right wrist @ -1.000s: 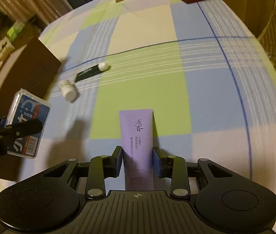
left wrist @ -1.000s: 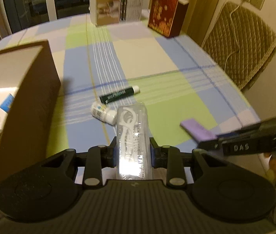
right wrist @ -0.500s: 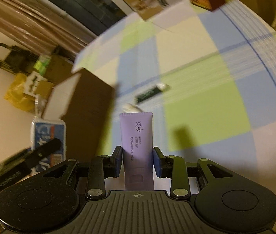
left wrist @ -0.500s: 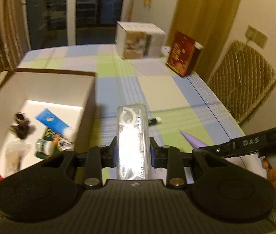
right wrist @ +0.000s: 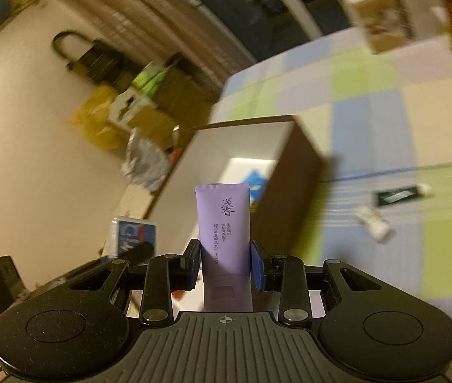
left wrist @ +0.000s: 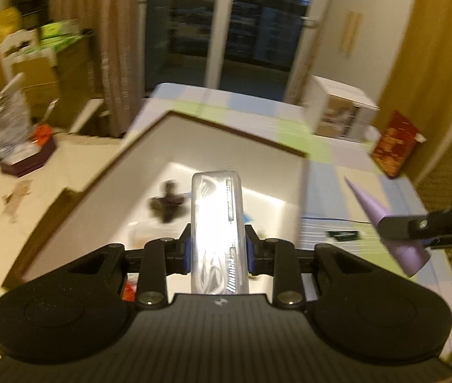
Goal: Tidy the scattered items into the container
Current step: 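Carry the purple tube and floss case over the box, then open the right tool to drop the purple tube while the left tool releases the floss case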
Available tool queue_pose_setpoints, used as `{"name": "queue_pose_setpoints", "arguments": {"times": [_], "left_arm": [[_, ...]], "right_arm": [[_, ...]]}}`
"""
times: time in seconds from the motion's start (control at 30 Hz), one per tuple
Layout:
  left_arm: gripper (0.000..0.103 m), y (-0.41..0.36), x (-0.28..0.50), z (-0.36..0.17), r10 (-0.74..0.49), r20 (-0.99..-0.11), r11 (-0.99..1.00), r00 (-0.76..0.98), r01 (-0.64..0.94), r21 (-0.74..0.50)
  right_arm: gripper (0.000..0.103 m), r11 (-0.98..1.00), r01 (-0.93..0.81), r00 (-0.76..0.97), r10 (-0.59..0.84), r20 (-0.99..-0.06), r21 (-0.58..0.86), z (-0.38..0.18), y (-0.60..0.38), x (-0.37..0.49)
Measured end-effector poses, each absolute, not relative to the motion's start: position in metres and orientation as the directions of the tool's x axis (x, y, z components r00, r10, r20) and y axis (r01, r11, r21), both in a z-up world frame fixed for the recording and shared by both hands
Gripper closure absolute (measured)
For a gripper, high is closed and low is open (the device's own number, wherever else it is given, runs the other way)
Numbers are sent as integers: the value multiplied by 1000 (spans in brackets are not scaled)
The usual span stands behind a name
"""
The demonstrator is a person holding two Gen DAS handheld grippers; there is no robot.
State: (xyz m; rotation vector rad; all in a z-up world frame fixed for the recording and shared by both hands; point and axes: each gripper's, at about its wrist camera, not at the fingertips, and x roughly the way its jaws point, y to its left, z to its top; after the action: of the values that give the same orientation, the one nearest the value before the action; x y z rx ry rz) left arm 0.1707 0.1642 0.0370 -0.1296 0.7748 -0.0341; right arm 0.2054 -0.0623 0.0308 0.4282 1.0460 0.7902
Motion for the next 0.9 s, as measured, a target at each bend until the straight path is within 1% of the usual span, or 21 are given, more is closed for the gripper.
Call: {"name": "queue_pose_setpoints", "arguments": {"times": [0.17, 0.37, 0.7, 0.83, 0.9], "left_arm": [[78, 193, 165, 27, -28, -717, 991, 696, -76, -113], [78, 212, 166, 19, -19, -732, 986, 681, -107, -125], [78, 240, 180, 3, 12, -771, 978, 636, -167, -123], [78, 240, 186, -1, 1, -778, 978, 629, -162, -130], [78, 238, 189, -3, -3, -783, 979, 622, -159, -130]], "right_arm": [[68, 631, -453, 212, 762, -612, 630, 31, -7, 203], [68, 641, -524, 148, 717, -681, 560, 10, 45, 201], [68, 600, -723, 28, 519, -854, 341, -45, 110, 184], [68, 499, -829, -13, 436, -900, 253, -58, 128, 171], [68, 431, -886, -1, 372, -928, 174, -65, 136, 163]]}}
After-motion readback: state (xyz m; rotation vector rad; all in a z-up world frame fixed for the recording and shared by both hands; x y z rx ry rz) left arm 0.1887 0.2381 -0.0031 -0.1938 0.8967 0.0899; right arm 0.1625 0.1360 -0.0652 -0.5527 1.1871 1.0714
